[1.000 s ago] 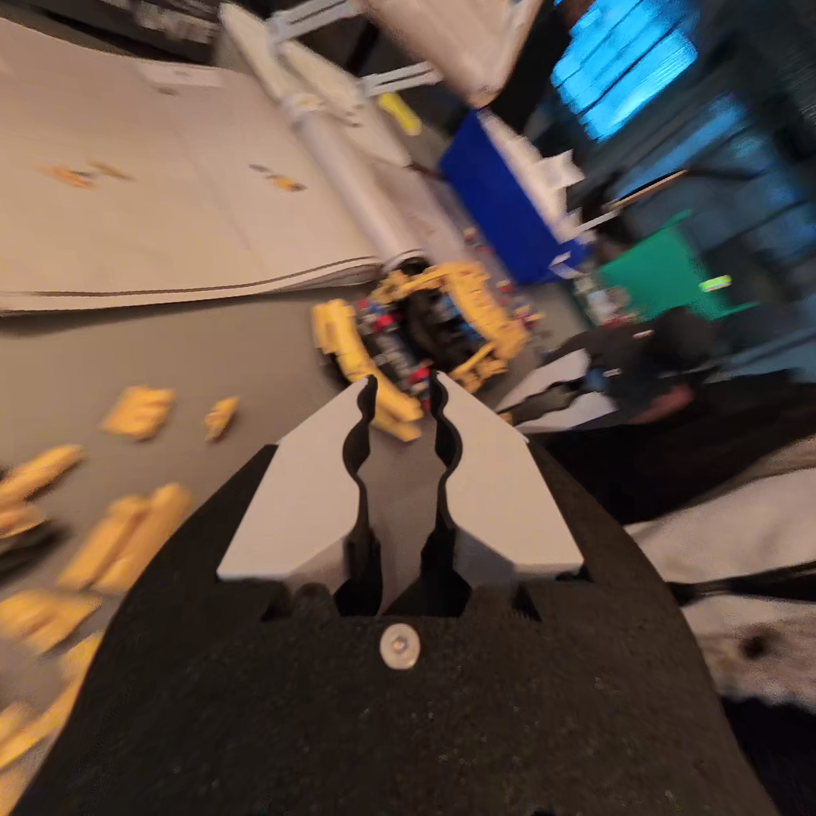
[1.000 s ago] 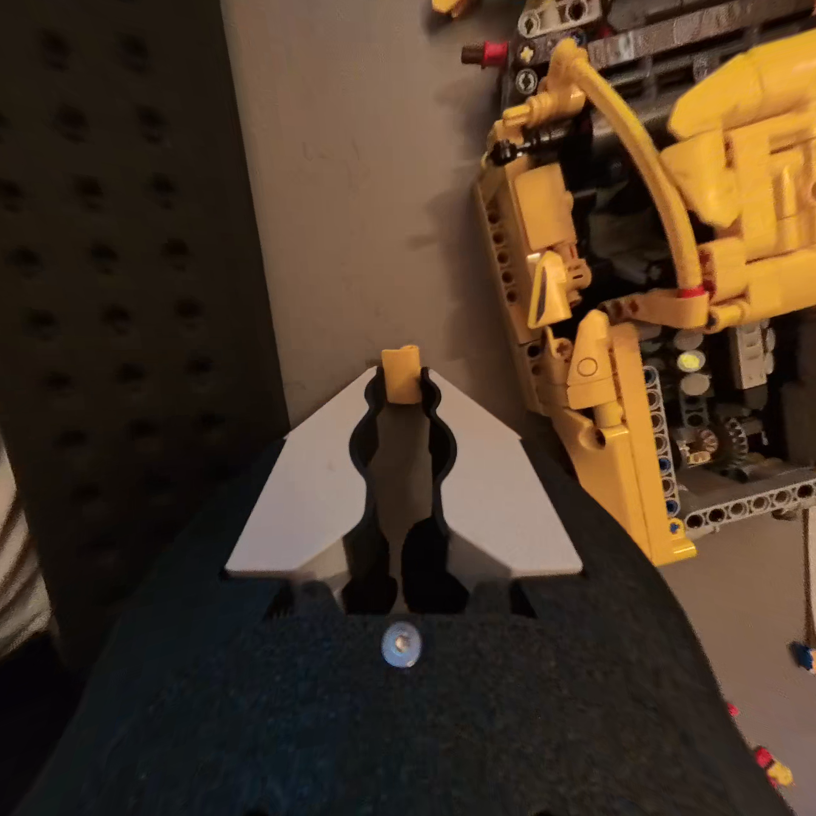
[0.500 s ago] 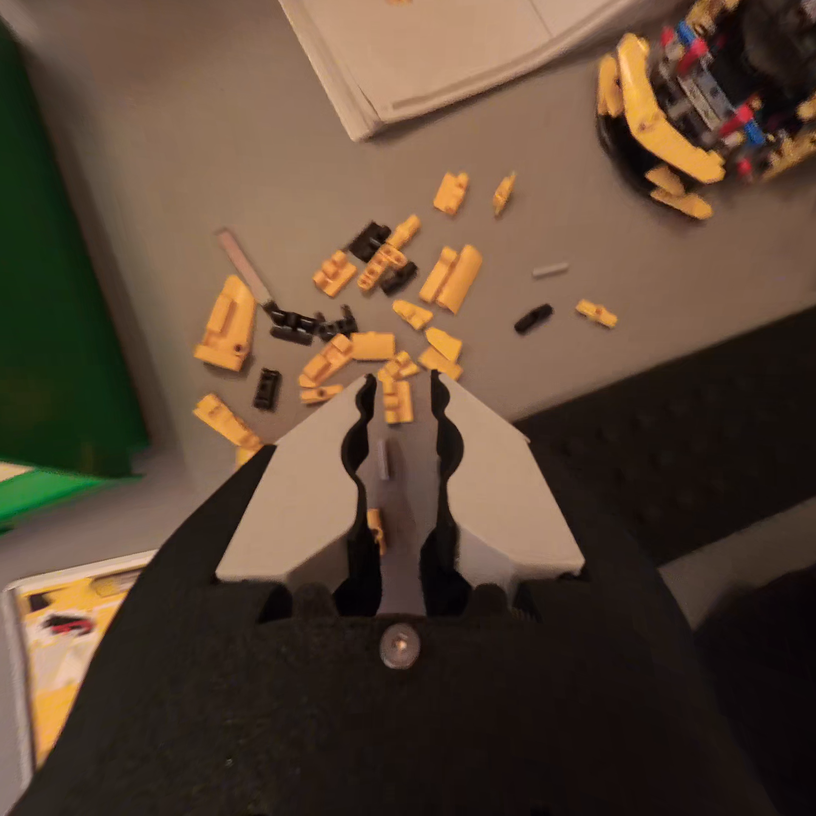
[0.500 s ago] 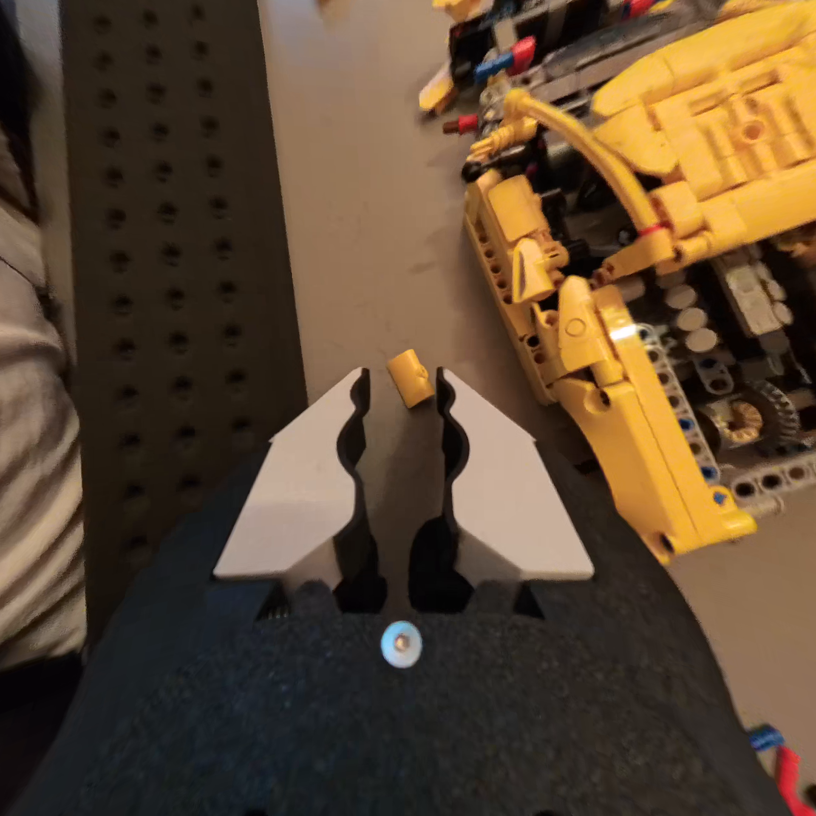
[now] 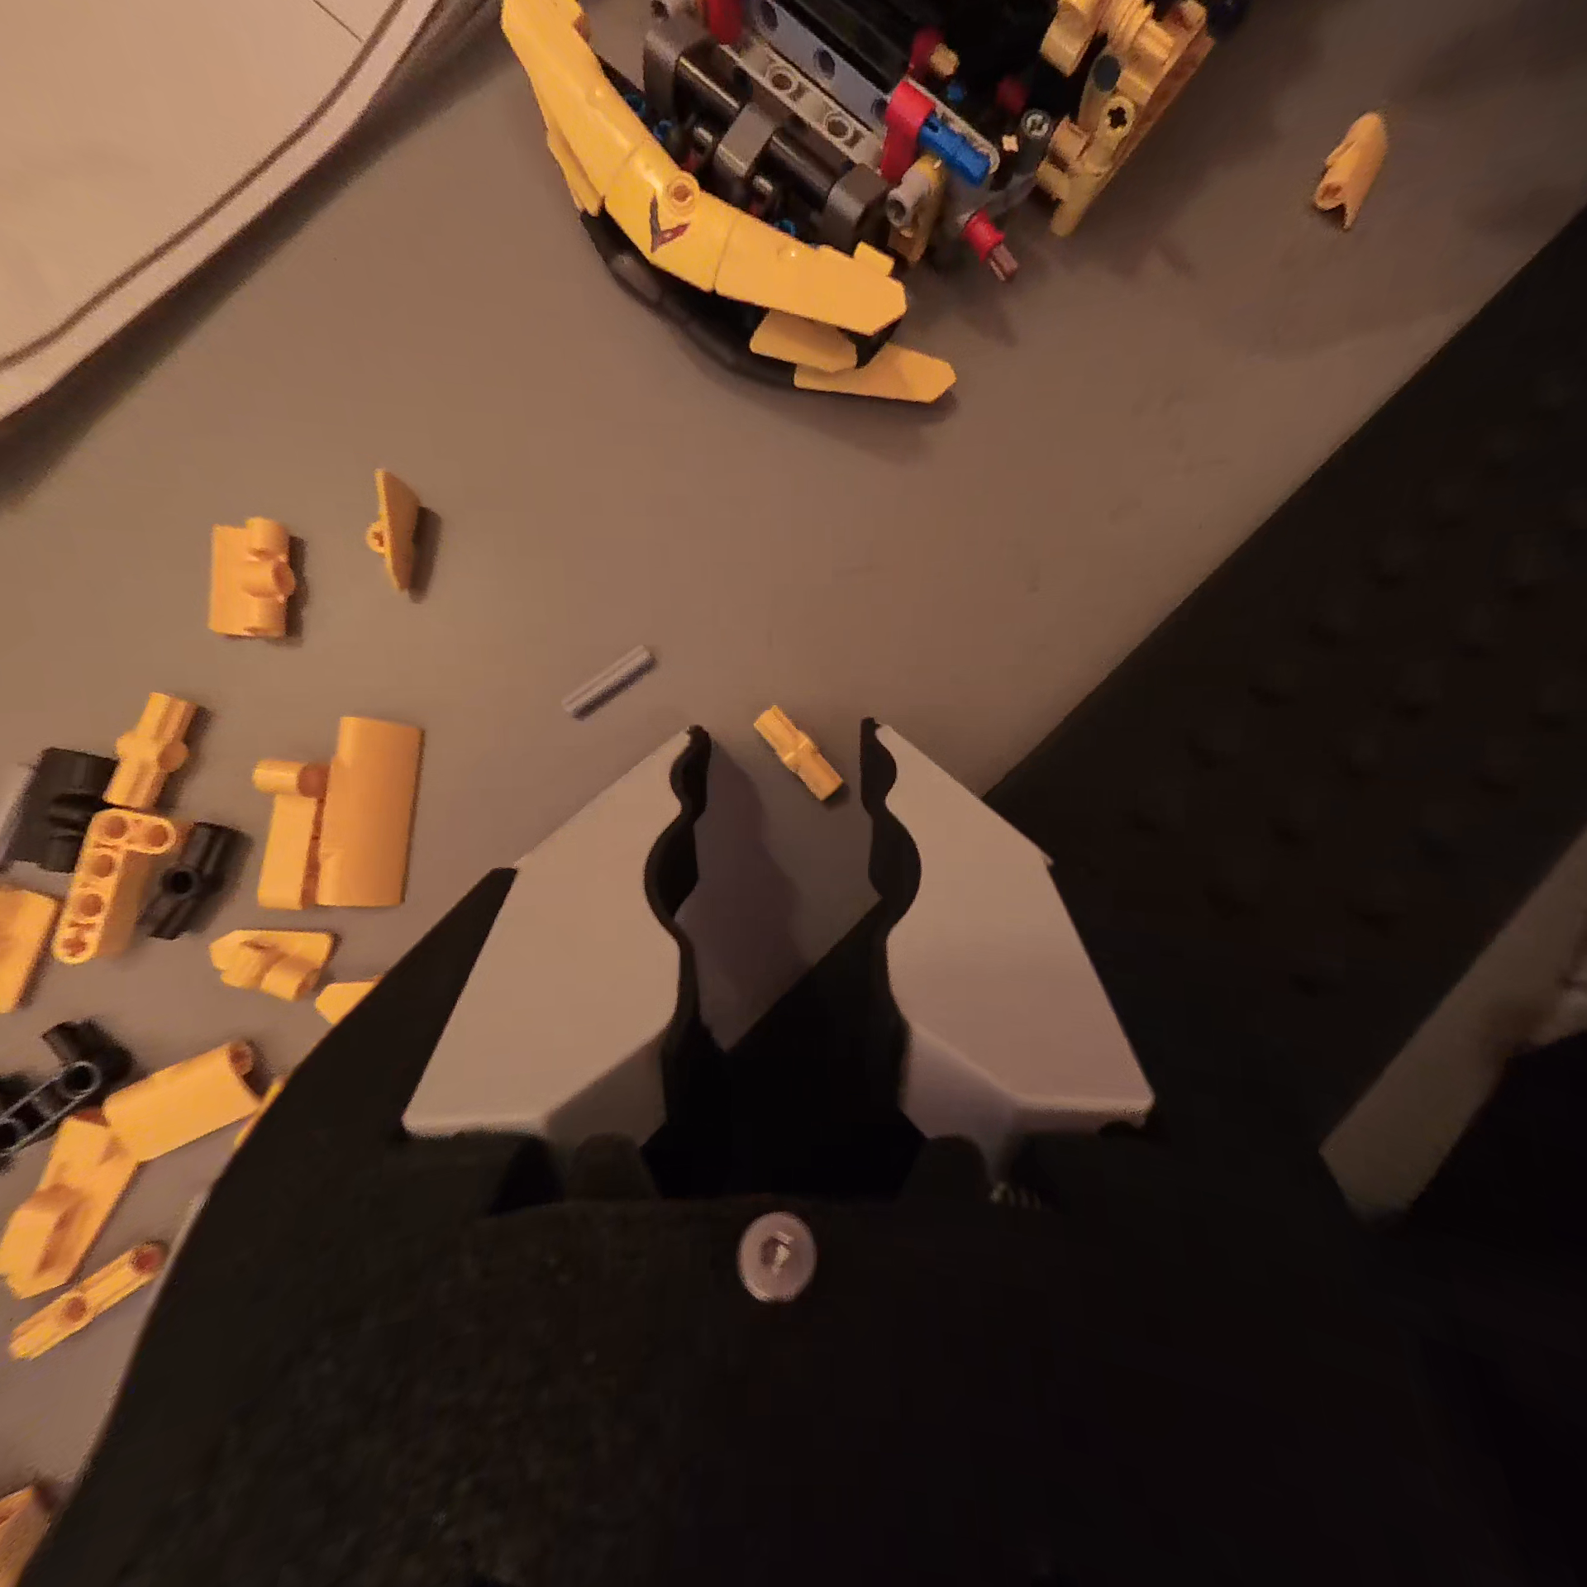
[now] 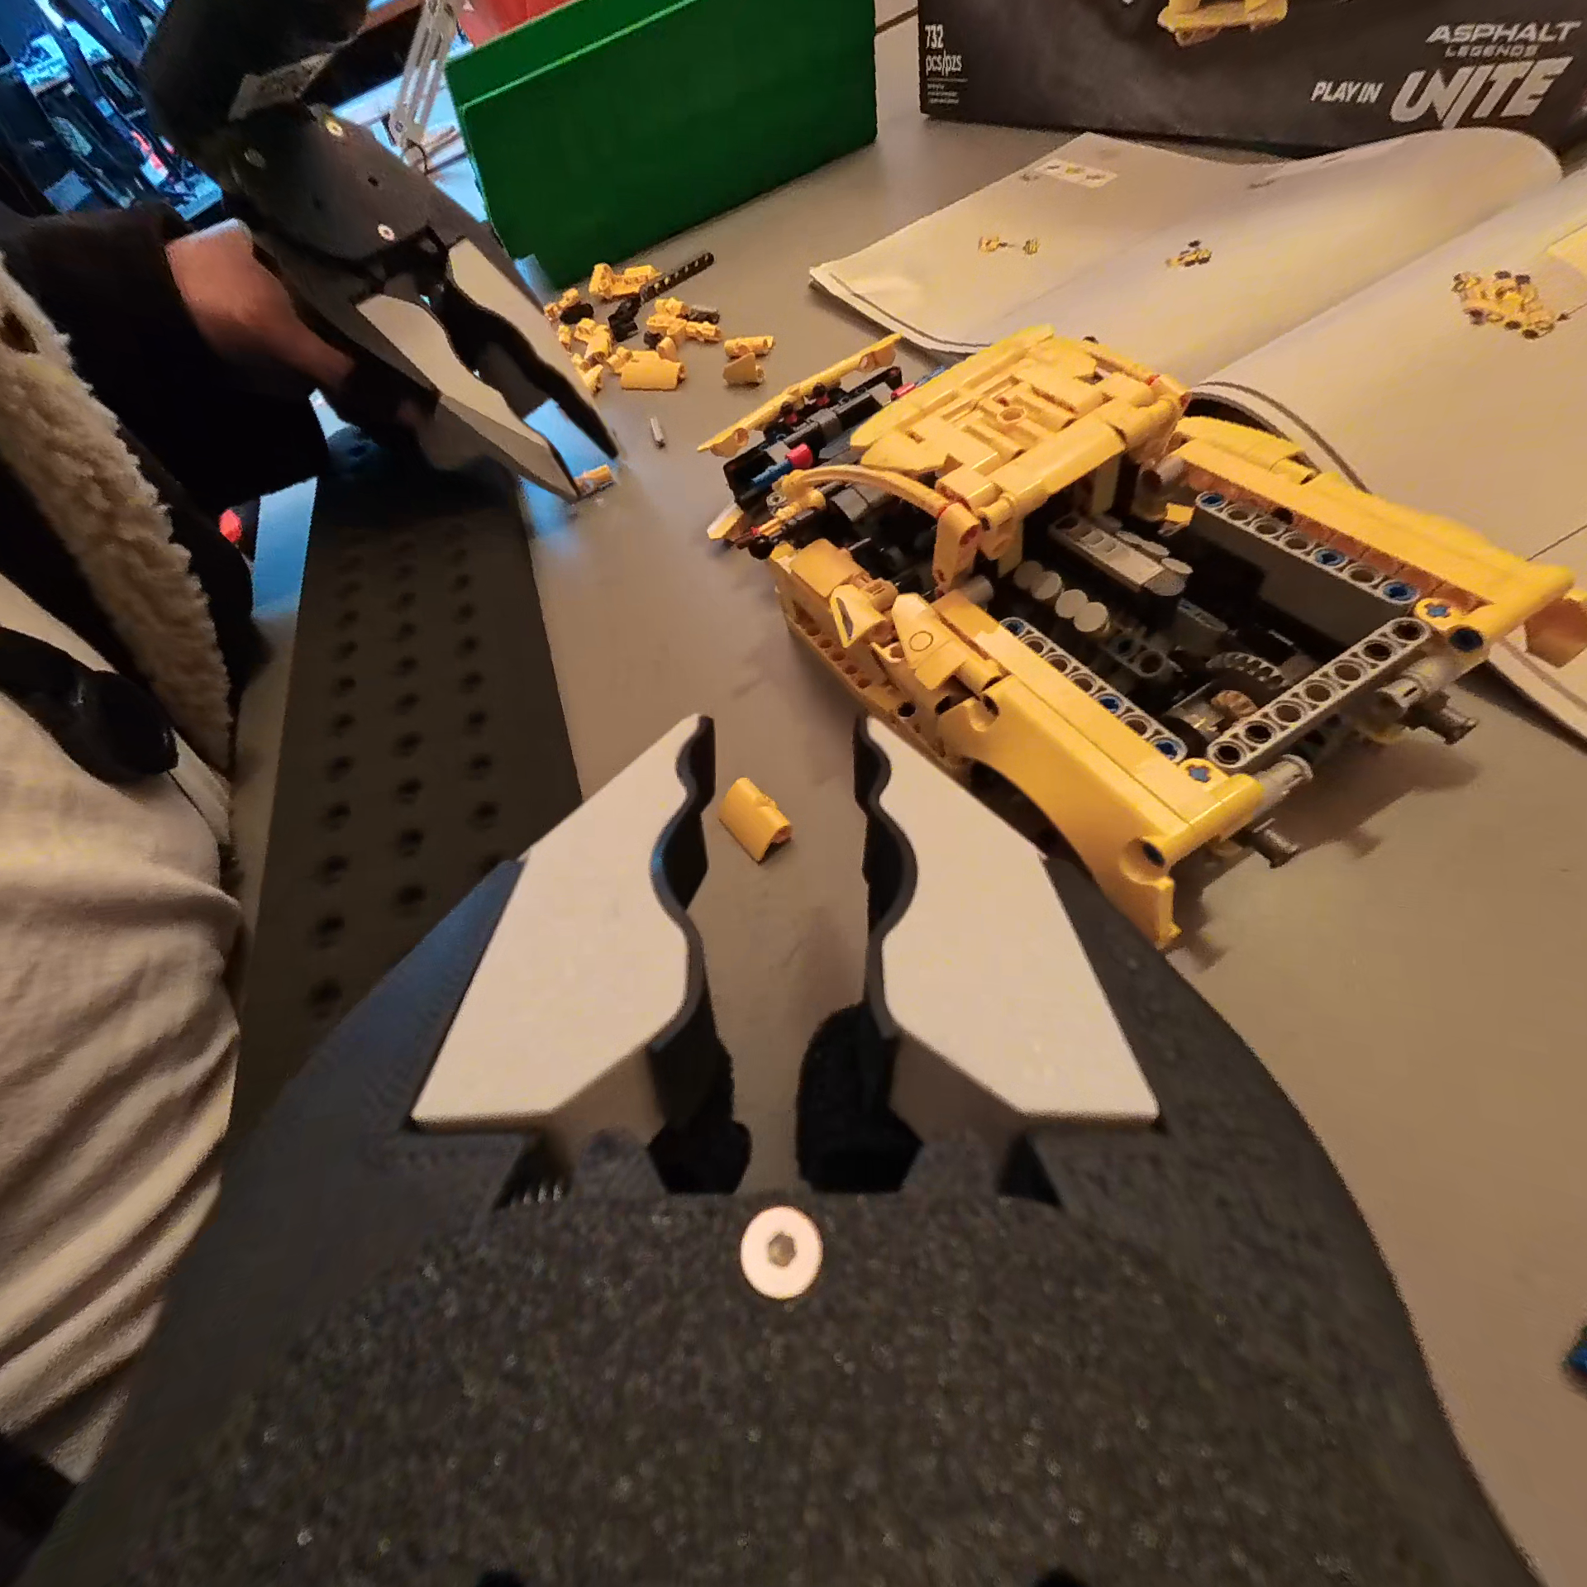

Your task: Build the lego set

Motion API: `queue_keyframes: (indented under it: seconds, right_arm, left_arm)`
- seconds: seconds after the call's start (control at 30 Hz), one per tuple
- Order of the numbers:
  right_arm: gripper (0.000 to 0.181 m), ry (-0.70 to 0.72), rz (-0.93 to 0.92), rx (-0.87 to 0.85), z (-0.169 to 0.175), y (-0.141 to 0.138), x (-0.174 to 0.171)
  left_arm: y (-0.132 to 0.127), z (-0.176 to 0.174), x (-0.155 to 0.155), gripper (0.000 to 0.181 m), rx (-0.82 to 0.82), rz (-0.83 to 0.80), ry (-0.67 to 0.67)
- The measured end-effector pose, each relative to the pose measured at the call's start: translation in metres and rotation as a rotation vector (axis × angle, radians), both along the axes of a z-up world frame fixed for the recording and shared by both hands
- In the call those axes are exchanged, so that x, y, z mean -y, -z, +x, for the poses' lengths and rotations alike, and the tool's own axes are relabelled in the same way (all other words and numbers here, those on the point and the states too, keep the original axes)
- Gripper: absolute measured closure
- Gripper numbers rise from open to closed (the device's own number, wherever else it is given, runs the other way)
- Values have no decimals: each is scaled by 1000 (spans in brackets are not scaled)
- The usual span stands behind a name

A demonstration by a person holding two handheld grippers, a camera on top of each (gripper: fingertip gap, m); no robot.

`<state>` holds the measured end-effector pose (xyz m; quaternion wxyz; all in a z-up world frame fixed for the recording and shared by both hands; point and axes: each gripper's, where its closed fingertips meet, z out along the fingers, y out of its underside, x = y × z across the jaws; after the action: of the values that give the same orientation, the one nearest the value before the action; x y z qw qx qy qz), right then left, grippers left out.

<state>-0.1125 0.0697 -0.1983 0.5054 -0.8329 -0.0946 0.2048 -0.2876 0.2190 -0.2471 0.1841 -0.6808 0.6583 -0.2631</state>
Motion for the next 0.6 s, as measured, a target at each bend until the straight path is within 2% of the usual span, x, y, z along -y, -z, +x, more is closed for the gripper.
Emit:
queue_keyframes:
  seconds: [0.27, 0.4, 0.6]
  right_arm:
    - [151, -26, -20, 1, -4, 6, 0]
    - [151, -30, -26, 3, -5, 7, 1]
    - [153, -20, -19, 10, -3, 6, 0]
  left_arm:
    - [2, -6, 0, 148, -35, 4, 17]
    - [2, -2, 9, 169, -37, -17, 49]
    - [1, 10, 13, 172, -16, 6, 76]
